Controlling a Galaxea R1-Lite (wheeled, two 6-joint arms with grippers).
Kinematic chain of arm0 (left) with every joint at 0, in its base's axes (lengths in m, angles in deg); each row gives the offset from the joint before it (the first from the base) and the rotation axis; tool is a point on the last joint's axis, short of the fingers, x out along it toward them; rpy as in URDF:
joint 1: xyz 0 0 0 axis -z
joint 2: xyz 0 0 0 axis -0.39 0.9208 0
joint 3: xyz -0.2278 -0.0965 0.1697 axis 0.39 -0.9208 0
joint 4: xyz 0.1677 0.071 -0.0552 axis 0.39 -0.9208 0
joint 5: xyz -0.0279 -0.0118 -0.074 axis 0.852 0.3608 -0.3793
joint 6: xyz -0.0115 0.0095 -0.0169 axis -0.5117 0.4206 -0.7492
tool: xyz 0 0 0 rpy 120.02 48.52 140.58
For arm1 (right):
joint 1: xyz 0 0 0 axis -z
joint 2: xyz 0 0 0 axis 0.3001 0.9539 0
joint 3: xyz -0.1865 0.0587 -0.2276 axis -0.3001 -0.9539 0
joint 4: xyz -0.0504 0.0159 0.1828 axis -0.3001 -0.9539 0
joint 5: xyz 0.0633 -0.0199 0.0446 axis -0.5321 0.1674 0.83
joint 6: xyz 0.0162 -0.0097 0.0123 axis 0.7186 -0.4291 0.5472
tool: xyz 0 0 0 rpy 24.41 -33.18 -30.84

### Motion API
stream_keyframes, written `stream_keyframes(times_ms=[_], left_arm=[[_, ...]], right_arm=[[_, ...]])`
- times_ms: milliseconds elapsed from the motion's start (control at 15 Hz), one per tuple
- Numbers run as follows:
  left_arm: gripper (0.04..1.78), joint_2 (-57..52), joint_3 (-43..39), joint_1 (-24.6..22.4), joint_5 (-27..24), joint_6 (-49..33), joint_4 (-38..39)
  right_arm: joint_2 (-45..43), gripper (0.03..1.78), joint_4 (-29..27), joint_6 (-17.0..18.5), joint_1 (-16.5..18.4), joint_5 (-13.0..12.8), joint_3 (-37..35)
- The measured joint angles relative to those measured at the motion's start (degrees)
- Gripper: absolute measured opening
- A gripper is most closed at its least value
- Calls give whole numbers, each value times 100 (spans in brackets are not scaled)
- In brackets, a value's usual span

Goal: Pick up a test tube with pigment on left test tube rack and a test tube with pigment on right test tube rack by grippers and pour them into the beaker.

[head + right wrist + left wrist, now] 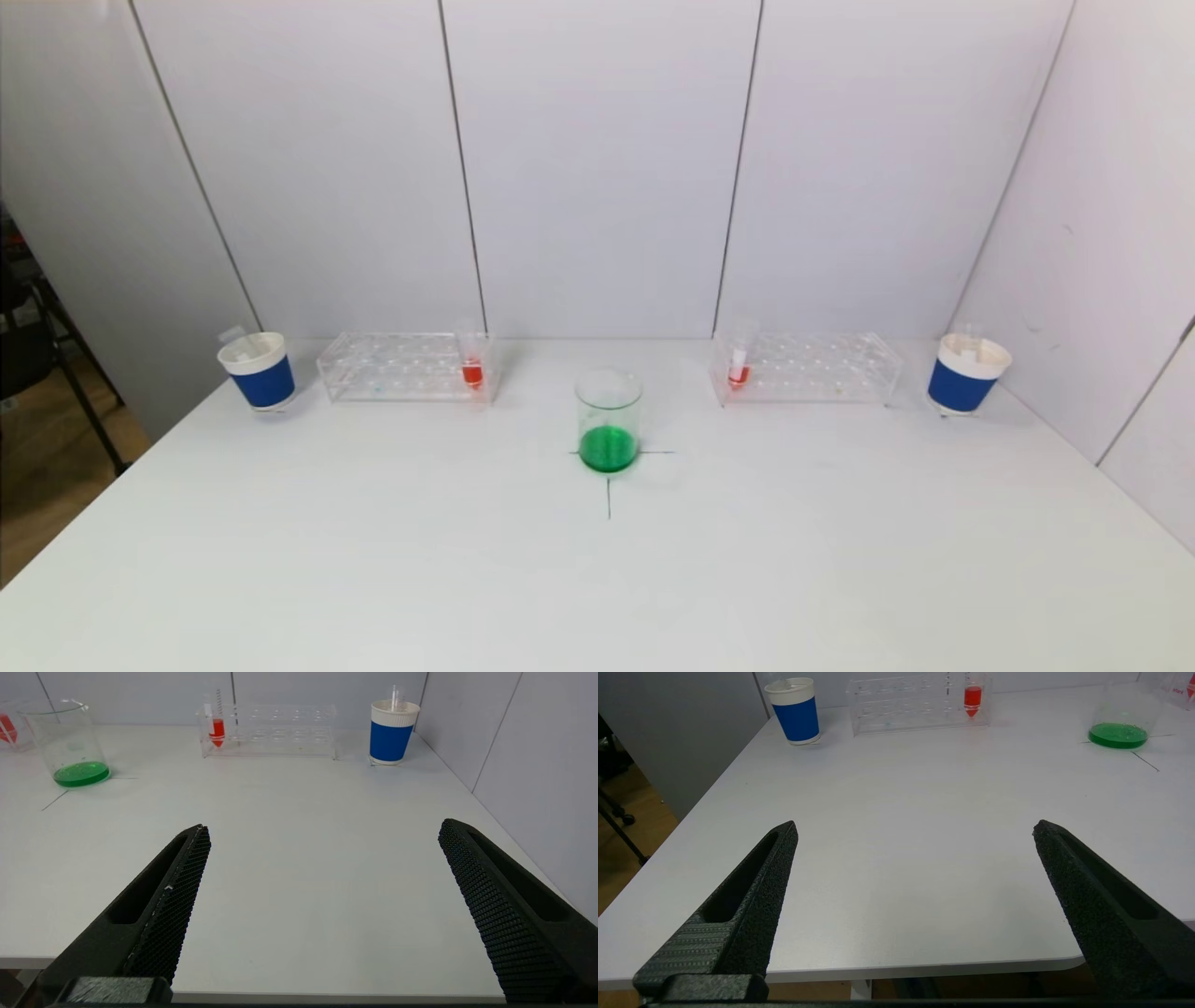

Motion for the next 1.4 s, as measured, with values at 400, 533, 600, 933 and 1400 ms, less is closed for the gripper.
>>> stream_keyframes(times_ms=[400, 533, 600, 933, 1400], left_arm=[[176, 0, 0, 0, -2, 0, 0], [176, 0, 0, 0, -2, -1, 2], [176, 0, 0, 0, -5, 0, 2], [176, 0, 0, 0, -2, -1, 2], [176, 0, 0, 0, 0, -1, 0]], right_arm=[[-5, 178, 9, 52, 0, -9, 0], [-5, 178, 2, 59, 0, -6, 0], [-5, 178, 0, 59, 0, -6, 0], [-5, 178, 7, 59, 0, -17, 0], [-5, 177, 9, 108, 0, -17, 0]])
